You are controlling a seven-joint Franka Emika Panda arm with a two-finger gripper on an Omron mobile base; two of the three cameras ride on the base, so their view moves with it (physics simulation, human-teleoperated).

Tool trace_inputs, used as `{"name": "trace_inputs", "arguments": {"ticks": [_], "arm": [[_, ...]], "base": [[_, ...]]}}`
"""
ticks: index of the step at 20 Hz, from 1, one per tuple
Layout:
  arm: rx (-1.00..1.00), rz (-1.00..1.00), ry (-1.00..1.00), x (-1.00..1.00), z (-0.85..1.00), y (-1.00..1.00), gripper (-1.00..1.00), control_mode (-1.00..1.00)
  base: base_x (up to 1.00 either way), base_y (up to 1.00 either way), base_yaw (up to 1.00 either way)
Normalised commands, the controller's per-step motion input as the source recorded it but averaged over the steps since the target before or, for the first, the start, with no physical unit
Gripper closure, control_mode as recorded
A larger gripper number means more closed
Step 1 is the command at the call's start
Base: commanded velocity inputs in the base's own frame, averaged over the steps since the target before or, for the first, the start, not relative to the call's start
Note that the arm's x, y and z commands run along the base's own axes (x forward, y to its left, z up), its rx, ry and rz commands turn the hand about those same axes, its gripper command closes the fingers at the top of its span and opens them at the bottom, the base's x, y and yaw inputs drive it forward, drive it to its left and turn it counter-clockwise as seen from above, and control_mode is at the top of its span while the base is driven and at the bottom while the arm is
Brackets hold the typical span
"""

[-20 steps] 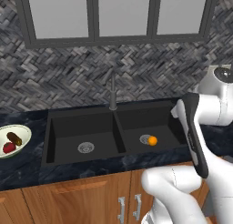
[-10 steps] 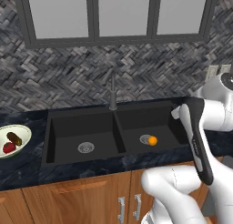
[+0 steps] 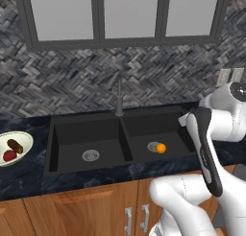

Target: There is a mixed pile of frozen fruits and vegetables on the counter. Locate all the frozen vegetables and place the items in a bowl on the counter. Take all the frozen fruits and defrost them in a running sink.

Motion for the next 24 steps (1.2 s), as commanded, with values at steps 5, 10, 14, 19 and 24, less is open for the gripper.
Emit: {"name": "trace_inputs", "arguments": {"ticks": [5,10,14,19,24], "arm": [[0.0,-0.03,0.07,0.11,-0.08,0.03,1.0,-1.0],[0.0,-0.04,0.07,0.05,-0.16,0.0,1.0,-1.0],[0.0,0.0,0.03,0.0,-0.3,0.0,1.0,-1.0],[0.01,0.0,0.0,0.02,-0.17,-0.02,1.0,-1.0],[0.02,0.0,0.06,0.21,0.0,0.0,1.0,-1.0]], "base": [[0.0,0.0,0.0],[0.0,0.0,0.0],[0.0,0.0,0.0],[0.0,0.0,0.0],[0.0,0.0,0.0]]}}
